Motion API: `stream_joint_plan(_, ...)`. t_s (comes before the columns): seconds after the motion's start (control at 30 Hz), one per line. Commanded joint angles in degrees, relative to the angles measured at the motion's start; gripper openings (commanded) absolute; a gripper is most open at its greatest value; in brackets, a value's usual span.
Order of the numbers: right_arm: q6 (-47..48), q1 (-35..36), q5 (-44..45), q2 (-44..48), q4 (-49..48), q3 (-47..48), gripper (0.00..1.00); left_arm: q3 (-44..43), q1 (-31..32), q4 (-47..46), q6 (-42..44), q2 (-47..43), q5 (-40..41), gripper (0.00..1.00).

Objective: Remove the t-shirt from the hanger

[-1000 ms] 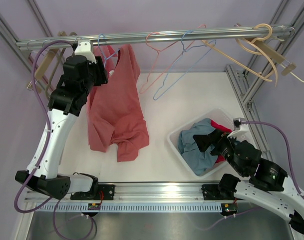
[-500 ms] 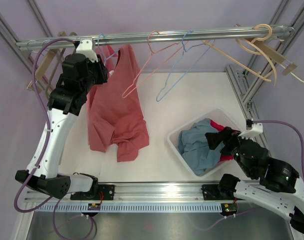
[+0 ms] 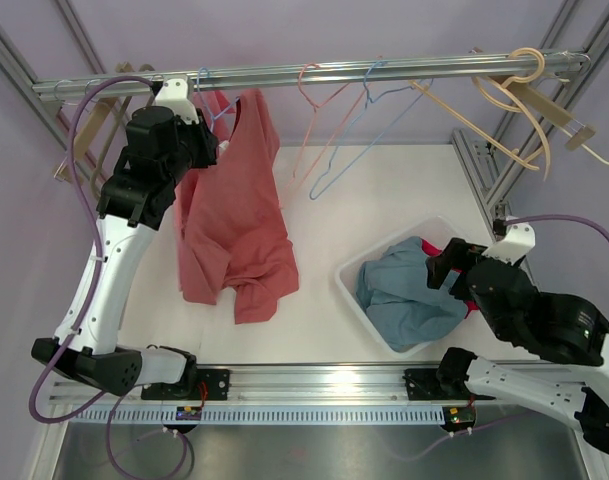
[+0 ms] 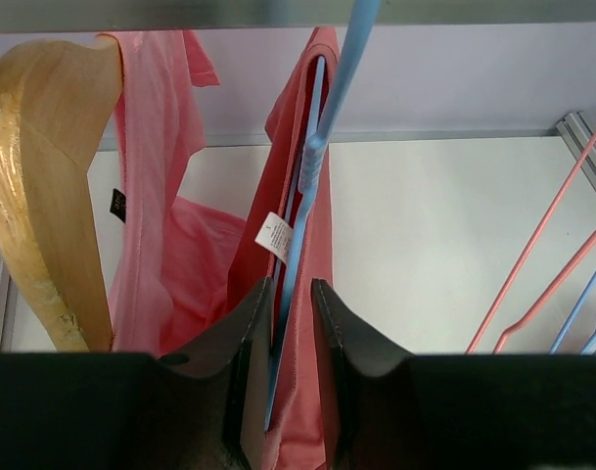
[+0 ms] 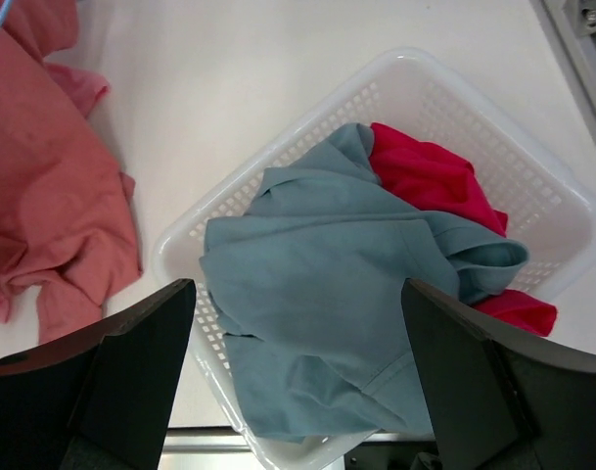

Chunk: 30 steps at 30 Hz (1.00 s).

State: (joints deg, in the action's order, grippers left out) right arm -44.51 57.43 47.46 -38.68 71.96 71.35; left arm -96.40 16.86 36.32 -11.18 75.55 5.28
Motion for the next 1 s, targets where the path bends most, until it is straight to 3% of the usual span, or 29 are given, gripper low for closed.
stream_joint_plan(0.0, 5.03, -0.21, -4.64, 6.85, -7.95, -0.95, 0.93, -2.21, -0.16, -3.18, 0.28, 0.21, -1.15, 0.21)
stream_joint_plan(0.07, 6.45, -0.21, -8.95, 9.22, -14.29, -3.40, 0.90, -2.21, -0.16, -3.35, 0.11, 0.21, -1.32, 0.17)
stream_joint_plan(0.17, 8.03, -0.21, -14.75, 7.75, -19.74, -6.04, 0.89, -2.65, -0.16, -3.27, -0.25, 0.04, -1.24, 0.00)
stream_joint_plan(0.43, 12.26, 0.05, -35.40, -2.45, -44.23, -13.34, 0.89, -7.48, -0.16, -3.27, -0.43, -1.72, -3.87, 0.00)
stream_joint_plan(0.6, 13.22, 3.82, -35.16, -4.82, -50.60, -13.88, 0.89, -7.84, -0.16, -5.02, -0.33, -3.39, -7.21, 0.00)
stream_joint_plan(0.97, 19.02, 16.65, -28.83, -17.56, -59.74, -10.98, 0.93, 13.40, -0.16, -10.56, -6.30, -18.85, -7.73, 0.00)
